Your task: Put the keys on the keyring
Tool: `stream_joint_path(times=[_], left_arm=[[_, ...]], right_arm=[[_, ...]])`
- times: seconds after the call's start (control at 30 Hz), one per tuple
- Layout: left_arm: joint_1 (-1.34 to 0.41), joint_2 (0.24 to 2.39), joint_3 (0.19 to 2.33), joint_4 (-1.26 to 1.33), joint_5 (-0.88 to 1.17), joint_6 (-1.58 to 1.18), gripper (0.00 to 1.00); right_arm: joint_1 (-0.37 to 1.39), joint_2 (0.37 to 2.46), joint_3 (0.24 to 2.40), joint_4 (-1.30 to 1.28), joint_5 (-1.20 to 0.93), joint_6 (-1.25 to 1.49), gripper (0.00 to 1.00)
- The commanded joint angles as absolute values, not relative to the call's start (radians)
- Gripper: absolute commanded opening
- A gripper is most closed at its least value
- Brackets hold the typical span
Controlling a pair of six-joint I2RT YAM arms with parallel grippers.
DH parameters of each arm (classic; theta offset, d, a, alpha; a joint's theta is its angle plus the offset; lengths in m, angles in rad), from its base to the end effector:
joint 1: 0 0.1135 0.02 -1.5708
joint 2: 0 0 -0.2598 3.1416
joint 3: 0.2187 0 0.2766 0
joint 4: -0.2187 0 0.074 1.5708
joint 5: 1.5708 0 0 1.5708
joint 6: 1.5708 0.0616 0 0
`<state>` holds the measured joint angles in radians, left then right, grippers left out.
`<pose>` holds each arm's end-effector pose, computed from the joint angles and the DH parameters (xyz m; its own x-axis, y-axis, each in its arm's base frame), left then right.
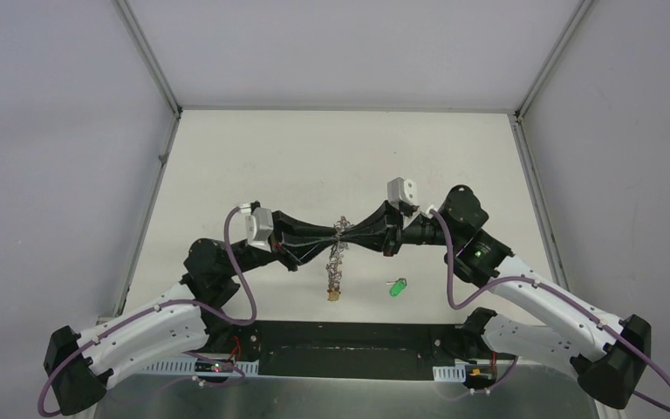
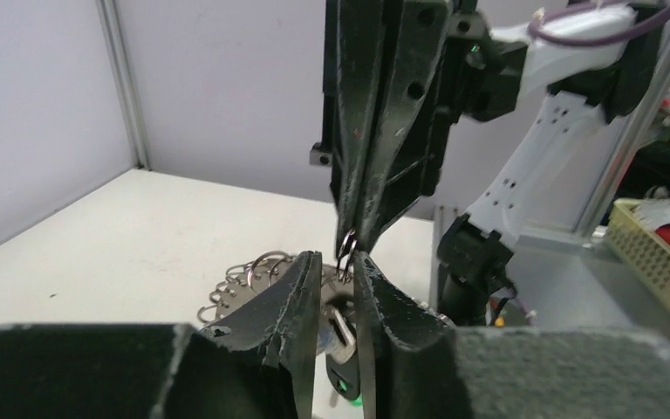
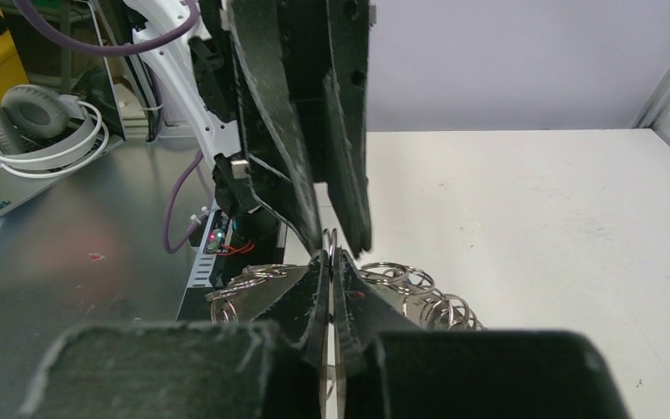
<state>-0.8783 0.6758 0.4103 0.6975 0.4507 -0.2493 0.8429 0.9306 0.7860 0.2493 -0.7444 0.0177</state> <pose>0.1142 -0.1796 0.3173 0.0258 -0.3790 -0.9251 0.9821 0.1824 -0.0473 0.1414 0.2214 0.3548 0.0519 0.0778 -0.9956 -0.9985 -0.0151 -0.0532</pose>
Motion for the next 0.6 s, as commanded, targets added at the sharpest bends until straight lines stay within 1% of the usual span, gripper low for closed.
stream_joint_path(times=[0.0,0.07,0.13,0.2,0.3,0.43,0.57], left_arm=[[-0.888,0.598,0.446,0.645,0.522,-0.214,0.29],[-0.888,0.567,0.468,0.533,0.553,-0.186,0.37],[-0.888,0.536,0.497,0.419,0.576,-0.154,0.42],[-0.888,0.505,0.525,0.309,0.578,-0.126,0.44],[-0.887,0.461,0.56,0.179,0.54,-0.088,0.51],[-0.888,0.418,0.589,0.059,0.474,-0.073,0.55],[-0.888,0.41,0.601,-0.006,0.418,-0.097,0.58]], right_arm=[[0.838,0.901,0.778,0.29,-0.736,0.03,0.0],[0.834,0.905,0.786,0.286,-0.744,0.034,0.0],[0.831,0.914,0.794,0.277,-0.747,0.034,0.0],[0.826,0.924,0.8,0.269,-0.753,0.034,0.0],[0.807,0.937,0.801,0.254,-0.759,0.035,0.0],[0.755,0.947,0.791,0.249,-0.762,0.07,0.0],[0.695,0.968,0.792,0.25,-0.777,0.117,0.0]])
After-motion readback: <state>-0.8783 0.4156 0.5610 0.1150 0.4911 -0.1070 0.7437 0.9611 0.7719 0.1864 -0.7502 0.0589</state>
